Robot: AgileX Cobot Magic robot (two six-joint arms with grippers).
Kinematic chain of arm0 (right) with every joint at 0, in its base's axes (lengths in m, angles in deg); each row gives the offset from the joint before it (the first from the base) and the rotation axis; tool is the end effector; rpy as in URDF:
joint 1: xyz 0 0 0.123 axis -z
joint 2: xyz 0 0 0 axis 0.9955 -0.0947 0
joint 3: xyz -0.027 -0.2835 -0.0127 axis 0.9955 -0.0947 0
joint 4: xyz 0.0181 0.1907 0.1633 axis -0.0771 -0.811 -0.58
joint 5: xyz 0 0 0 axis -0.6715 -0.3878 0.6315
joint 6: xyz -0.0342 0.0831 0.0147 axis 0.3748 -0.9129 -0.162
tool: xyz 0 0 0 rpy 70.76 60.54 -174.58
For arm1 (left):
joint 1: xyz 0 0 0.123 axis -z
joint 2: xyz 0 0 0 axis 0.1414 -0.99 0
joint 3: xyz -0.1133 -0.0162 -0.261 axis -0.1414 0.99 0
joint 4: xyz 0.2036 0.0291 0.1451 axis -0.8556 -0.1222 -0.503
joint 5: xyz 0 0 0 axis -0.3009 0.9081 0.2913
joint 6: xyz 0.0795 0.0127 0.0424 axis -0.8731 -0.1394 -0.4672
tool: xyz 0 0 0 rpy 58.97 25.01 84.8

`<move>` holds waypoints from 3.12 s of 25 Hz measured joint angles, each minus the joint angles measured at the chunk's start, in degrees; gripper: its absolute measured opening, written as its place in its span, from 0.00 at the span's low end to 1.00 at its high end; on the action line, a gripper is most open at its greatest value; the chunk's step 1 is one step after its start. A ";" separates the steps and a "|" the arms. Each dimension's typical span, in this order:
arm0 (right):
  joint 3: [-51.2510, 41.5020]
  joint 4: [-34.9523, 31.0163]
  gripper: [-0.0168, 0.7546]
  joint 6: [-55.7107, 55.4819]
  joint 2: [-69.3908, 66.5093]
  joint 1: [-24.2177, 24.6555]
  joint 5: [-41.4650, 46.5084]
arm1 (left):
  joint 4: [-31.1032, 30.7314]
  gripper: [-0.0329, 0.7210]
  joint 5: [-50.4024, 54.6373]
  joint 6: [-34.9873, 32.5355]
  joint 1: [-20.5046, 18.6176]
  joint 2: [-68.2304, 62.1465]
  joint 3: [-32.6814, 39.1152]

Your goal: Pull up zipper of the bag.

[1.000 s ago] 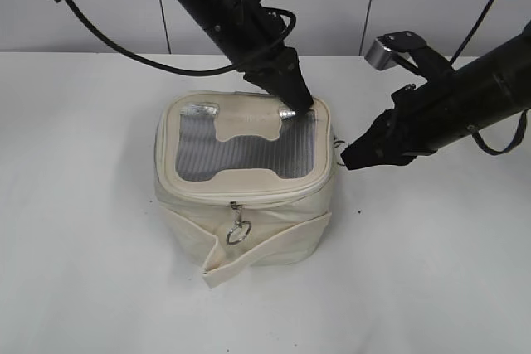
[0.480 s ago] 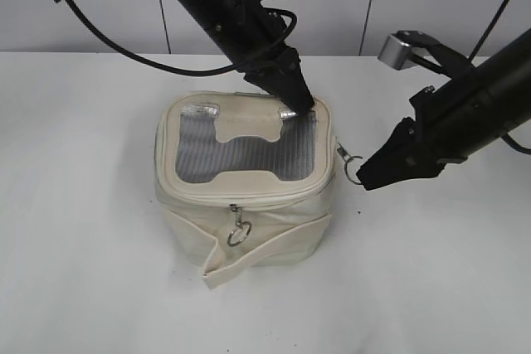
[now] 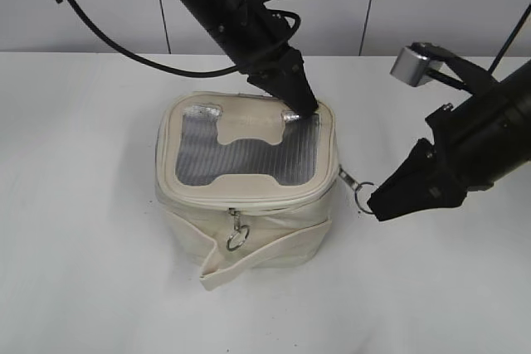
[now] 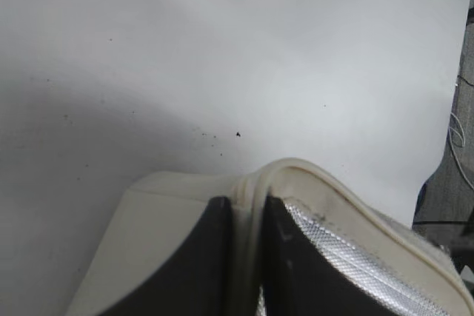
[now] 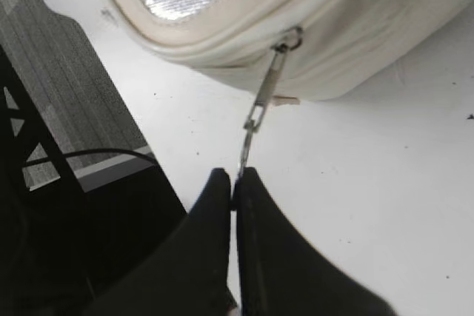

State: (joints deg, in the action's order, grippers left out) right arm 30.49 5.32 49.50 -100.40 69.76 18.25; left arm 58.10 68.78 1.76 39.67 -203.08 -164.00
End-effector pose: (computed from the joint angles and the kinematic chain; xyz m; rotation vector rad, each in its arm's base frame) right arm 0.2495 0.1208 0.2089 -1.1419 2.5046 0.8374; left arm 0.3786 -0.2952 0.2300 1.4420 2.3789 -0.9199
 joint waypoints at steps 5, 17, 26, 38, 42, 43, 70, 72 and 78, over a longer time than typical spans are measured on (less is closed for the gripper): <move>-1.30 1.37 0.03 -1.69 1.06 -7.68 -0.11 | 0.00 0.16 0.12 0.00 0.00 0.00 0.00; 6.75 -0.13 0.03 -2.72 -2.33 -27.79 -13.90 | -0.15 0.16 0.41 0.00 0.00 0.00 0.00; 14.07 0.22 0.03 -4.76 -9.67 -30.86 -13.78 | -0.15 0.16 1.27 0.00 0.00 0.02 0.00; 14.27 17.10 0.73 -33.51 -1.75 -31.35 -13.34 | -0.42 0.19 0.07 0.06 0.00 0.02 0.06; 14.27 21.96 0.80 -39.96 1.36 -31.04 -13.14 | -1.87 0.33 -0.80 0.12 0.00 1.30 0.06; 14.27 22.90 0.80 -41.74 1.91 -30.57 -13.08 | -3.02 0.37 -0.98 0.12 0.00 2.12 0.06; 14.27 46.22 0.79 -64.83 4.53 9.70 -6.55 | -38.41 0.45 -1.45 37.89 -21.82 25.85 6.89; 14.27 48.60 0.79 -65.79 5.08 9.96 -3.56 | -38.41 0.45 -1.45 38.72 -24.20 30.22 12.46; 10.63 52.09 0.79 -66.86 12.18 10.07 1.54 | -37.91 0.45 -1.31 39.44 -26.39 46.00 30.40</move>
State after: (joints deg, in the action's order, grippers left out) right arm 41.12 57.40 -17.36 -88.22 79.83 19.78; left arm 20.19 67.47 41.20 13.28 -157.08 -133.61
